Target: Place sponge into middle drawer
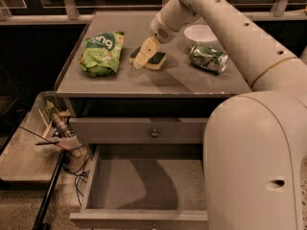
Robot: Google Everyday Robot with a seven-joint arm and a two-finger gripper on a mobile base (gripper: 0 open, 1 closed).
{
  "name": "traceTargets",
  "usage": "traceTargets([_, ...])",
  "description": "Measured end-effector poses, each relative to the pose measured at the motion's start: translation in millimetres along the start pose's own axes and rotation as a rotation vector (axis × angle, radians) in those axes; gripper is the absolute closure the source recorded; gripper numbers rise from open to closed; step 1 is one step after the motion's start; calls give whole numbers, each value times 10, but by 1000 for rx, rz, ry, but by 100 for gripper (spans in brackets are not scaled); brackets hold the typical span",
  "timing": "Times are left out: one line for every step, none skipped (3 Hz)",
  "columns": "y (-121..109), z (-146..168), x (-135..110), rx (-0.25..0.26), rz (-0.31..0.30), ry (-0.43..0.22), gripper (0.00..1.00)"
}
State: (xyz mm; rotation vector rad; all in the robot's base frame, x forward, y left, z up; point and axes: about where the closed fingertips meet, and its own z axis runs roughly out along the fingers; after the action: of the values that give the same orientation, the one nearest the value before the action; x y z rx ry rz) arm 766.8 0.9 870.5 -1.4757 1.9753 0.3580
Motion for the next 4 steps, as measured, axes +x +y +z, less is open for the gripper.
traceTargets([-65, 131, 122, 58, 38, 60, 0])
traceTargets([-91, 247, 226, 86, 66, 105, 0])
traceTargets([-102, 309, 314, 98, 84, 131, 0])
traceTargets([-101, 314, 319, 98, 85, 132, 17])
